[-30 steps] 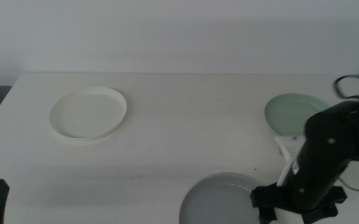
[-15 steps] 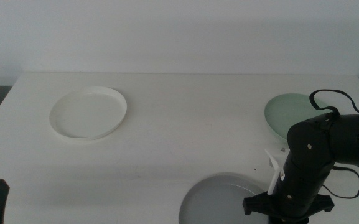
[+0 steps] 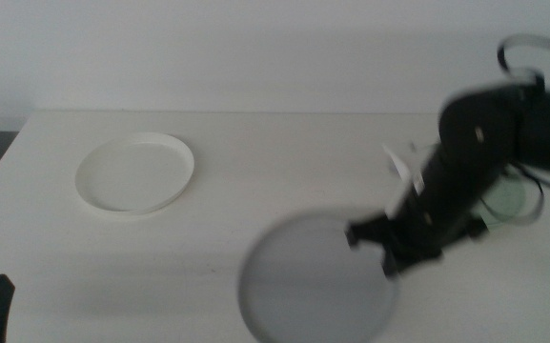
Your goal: Stack the three bowls on top of each other.
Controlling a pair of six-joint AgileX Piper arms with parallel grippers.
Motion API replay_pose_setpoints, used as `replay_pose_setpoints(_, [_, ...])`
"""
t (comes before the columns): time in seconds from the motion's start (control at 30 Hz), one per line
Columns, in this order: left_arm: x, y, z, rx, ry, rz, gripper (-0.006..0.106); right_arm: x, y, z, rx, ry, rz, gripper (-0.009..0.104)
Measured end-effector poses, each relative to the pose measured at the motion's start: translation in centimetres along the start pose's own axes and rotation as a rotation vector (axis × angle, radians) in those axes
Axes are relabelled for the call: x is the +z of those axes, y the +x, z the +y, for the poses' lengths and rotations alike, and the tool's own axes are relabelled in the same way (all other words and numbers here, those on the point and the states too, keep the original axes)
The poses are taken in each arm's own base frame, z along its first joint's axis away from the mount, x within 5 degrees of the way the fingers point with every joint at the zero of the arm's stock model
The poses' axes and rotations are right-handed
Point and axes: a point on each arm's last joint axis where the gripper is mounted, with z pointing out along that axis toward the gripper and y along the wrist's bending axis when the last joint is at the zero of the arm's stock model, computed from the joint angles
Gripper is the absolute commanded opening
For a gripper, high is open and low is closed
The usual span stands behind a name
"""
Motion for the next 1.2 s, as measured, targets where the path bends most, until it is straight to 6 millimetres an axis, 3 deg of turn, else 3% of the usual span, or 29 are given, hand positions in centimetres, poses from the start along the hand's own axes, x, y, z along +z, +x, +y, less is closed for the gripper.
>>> replay_pose_setpoints(0.13, [0.0,0.0,0.0,0.000,0.000,0.000,0.094,-1.4,-3.3,1.5,-0.045,-0.022,-0.059,-0.003])
replay_pose_setpoints(0.23, [0.0,0.0,0.0,0.000,0.000,0.000,0.094,-0.7,-6.1,1.8,-0.047,-0.027,-0.047,-0.003])
replay_pose_setpoints(0.37, [0.0,0.0,0.0,0.000,0.000,0.000,0.094,0.7,-9.6,0.6,-0.020,-0.026,-0.039,-0.003])
replay_pose_setpoints(0.5, [0.0,0.0,0.0,0.000,0.000,0.000,0.094,2.2,-11.7,-0.8,0.010,-0.018,-0.032,-0.003])
replay_pose_setpoints(0.7, [0.0,0.0,0.0,0.000,0.000,0.000,0.094,5.0,-12.8,-2.2,0.028,0.005,0.018,-0.003])
replay_pose_setpoints(0.97, [0.0,0.0,0.0,0.000,0.000,0.000,0.094,6.9,-13.1,-3.1,0.038,0.016,0.057,-0.001])
replay_pose_setpoints(1.07, [0.0,0.0,0.0,0.000,0.000,0.000,0.094,7.3,-13.1,-3.1,0.037,0.018,0.065,0.010])
replay_pose_setpoints(1.2, [0.0,0.0,0.0,0.000,0.000,0.000,0.094,7.6,-13.1,-3.2,0.025,0.023,0.071,0.043])
